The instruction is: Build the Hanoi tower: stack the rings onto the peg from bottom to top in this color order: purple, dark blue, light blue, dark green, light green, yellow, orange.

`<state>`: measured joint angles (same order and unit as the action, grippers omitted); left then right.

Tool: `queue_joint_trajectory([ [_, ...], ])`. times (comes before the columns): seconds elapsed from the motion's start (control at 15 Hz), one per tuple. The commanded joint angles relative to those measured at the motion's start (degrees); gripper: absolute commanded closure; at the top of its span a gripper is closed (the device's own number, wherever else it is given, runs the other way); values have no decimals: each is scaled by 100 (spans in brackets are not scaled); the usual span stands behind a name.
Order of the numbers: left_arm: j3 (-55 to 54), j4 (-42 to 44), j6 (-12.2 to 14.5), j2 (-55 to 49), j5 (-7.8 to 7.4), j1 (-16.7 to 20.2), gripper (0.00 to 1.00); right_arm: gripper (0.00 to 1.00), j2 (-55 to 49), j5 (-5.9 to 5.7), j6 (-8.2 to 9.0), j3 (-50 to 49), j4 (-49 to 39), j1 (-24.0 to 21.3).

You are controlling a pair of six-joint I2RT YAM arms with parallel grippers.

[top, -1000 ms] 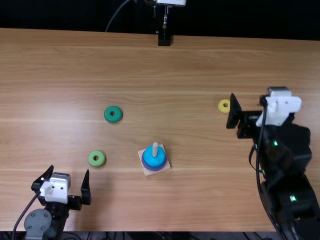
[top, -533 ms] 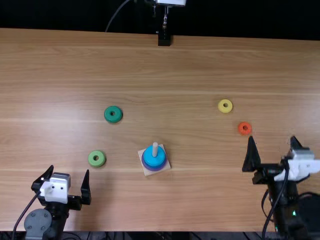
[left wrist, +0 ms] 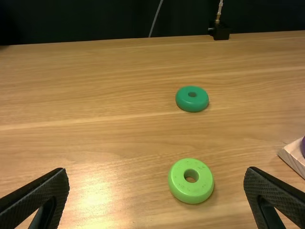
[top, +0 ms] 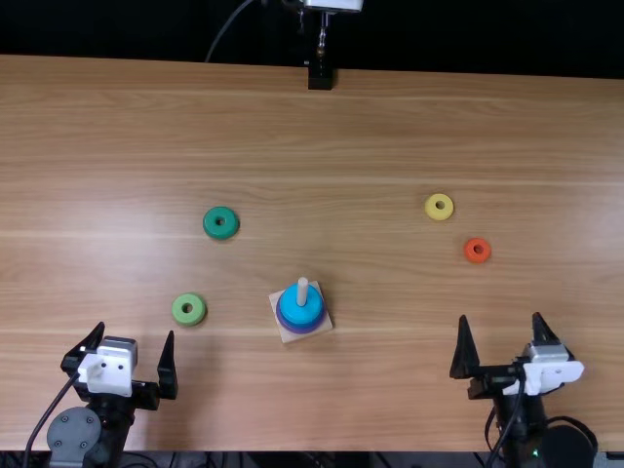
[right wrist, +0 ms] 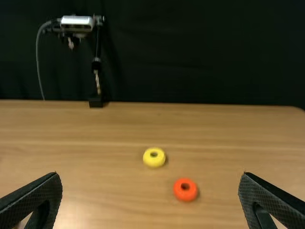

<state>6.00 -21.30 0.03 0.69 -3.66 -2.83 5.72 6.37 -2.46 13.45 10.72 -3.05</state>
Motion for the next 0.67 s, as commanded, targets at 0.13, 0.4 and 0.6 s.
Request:
queue_joint_trajectory([
  [0.13,-600,-433,92,-69,-45,63,0,0,-475,-25,14,-563,-32,-82],
  [0.4,-600,-433,92,-69,-45,63,0,0,-572,-25,-18,-1064,-11,-99],
  [0.6,-600,-443,92,-69,-45,63,0,0,-572,-25,-28,-1249,-22,-99],
])
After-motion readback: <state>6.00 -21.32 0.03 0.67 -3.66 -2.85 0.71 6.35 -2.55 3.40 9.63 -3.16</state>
